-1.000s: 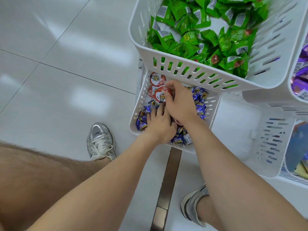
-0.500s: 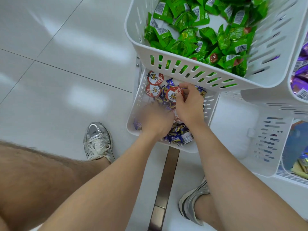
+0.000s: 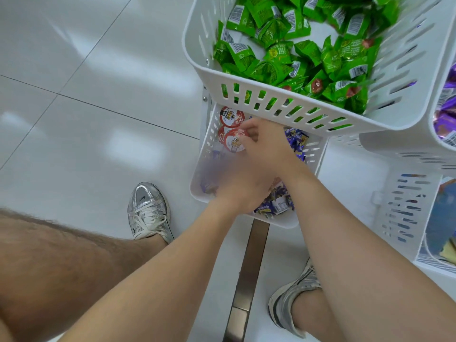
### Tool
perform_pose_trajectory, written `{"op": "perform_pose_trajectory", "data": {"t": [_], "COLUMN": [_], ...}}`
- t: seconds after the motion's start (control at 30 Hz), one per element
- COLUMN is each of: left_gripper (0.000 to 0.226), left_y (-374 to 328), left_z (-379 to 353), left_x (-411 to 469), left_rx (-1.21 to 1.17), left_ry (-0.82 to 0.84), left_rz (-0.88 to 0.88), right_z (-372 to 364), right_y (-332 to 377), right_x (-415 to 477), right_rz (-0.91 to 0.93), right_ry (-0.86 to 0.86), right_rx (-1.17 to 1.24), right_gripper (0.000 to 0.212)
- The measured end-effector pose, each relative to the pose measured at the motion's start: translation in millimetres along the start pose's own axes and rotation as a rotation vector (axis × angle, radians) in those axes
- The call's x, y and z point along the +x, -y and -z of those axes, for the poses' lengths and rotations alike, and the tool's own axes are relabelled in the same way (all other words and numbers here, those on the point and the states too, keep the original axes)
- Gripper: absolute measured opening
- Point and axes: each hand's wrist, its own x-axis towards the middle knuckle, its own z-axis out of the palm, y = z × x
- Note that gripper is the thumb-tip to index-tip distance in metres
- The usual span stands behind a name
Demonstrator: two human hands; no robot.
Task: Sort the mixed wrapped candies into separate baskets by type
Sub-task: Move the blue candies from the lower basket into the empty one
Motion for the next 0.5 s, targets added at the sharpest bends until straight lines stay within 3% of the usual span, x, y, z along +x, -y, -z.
{"op": "perform_pose_trajectory", "data": {"t": [0.07, 0.2, 0.4, 0.5], "left_gripper": [0.084, 0.085, 0.091, 0.084], "left_y": [7, 13, 17, 14], "left_z": [-1, 5, 21, 15], "left_x": [-9, -12, 5, 0], "left_rx": [0.025, -0.059, -0.100, -0.074], "left_ry": [-0.048, -0.131, 0.049, 0.117], "left_rz": [0.071, 0.252, 0.301, 0.196], "right_z": [-9, -19, -11, -11], "right_y": [4, 3, -12, -13], "right_x": [6, 10, -1, -2], "right_rz": [0.010, -0.064, -0.146, -0.093], "right_ry": [0.074, 0.009, -0.054, -0.023], "right_rx": [-0.055, -0.009, 0.025, -0.019], "right_gripper": [0.037, 0.040, 0.041, 0.039]}}
